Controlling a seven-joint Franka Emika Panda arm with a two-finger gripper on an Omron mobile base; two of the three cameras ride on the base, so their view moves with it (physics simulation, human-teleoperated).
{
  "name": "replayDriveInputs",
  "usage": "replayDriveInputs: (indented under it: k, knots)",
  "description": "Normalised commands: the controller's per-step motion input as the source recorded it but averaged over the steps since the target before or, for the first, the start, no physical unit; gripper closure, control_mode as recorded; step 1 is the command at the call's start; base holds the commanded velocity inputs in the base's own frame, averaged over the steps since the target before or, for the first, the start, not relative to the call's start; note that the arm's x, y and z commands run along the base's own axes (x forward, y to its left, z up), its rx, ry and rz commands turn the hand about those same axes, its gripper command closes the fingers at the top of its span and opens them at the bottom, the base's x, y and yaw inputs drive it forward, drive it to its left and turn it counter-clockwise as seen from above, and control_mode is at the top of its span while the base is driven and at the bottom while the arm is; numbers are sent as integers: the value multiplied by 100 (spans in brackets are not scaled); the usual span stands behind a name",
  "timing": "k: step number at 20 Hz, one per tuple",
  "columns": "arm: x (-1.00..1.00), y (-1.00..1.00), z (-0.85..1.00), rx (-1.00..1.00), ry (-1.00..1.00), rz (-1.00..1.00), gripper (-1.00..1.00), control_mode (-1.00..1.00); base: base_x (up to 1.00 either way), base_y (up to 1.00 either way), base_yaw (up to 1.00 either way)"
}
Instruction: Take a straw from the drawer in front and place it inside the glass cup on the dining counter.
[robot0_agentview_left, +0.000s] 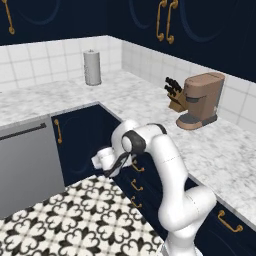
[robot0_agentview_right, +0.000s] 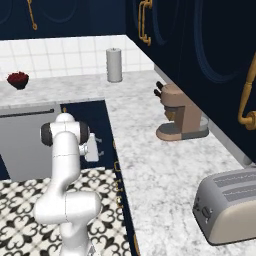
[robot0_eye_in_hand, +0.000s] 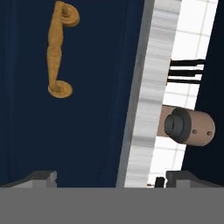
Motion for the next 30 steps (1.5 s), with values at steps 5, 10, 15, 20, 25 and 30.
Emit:
replayDriveInputs:
  k: [5,10,15,20,25,30]
  knots:
    - [34,-41,-15,19,16,3,-100,-100,0,0,0]
    - [28,-30,-38,8,12,3,-100,-100,0,0,0]
    - [39,-15,-32,7,3,11,-100,-100,0,0,0]
    - [64,0,-37,9,1,19,-100,-100,0,0,0]
    - [70,7,-40,4,0,18,-100,-100,0,0,0]
    - [25,0,-14,0,0,9,100,-100,0,0,0]
